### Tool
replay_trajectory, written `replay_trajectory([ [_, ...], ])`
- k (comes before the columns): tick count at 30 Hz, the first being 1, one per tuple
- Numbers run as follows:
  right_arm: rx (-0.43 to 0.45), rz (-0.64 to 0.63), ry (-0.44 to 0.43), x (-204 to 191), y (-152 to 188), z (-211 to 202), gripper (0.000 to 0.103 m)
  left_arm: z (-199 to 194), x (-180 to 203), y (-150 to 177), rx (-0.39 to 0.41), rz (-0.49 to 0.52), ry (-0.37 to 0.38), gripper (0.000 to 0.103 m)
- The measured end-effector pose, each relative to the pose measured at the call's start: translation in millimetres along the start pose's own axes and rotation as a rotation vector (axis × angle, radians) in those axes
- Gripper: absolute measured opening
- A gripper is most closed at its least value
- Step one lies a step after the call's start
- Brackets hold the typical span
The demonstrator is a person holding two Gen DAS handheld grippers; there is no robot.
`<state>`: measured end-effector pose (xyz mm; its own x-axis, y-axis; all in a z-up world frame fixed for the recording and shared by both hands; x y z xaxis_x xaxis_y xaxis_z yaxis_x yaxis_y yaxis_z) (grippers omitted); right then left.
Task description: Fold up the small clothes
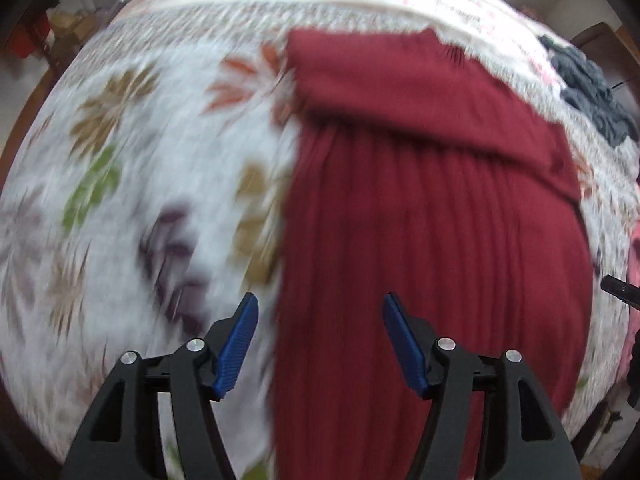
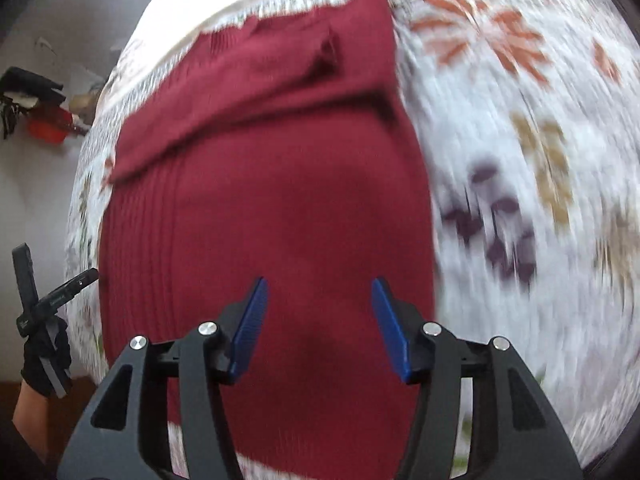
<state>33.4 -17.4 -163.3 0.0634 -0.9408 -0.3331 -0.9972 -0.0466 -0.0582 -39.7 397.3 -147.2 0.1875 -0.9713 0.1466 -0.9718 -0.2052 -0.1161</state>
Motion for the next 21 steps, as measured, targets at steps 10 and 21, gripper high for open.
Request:
replay_trajectory([
  [10, -0.120, 0.053, 0.006, 23, 106, -5, 0.058, -6, -18, 87, -0.087, -0.049, 0.006, 0.066],
  [21, -0.207, 0.120, 0.007, 58, 160, 15, 0.058, 3, -26, 140, -0.170, -0.103, 0.033, 0.066],
])
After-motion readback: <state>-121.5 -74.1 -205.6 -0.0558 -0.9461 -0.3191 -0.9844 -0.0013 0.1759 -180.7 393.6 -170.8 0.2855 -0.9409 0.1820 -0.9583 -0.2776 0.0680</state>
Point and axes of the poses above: each gripper's, at about its wrist camera, not at the fingertips, and z roughly the way its jaws point, x to its right, y to its underside, the point moved 10 cm from there along z, roughly the way its jaws point, and after that the axes turned 4 degrees about -x, right-handed, at the moved point
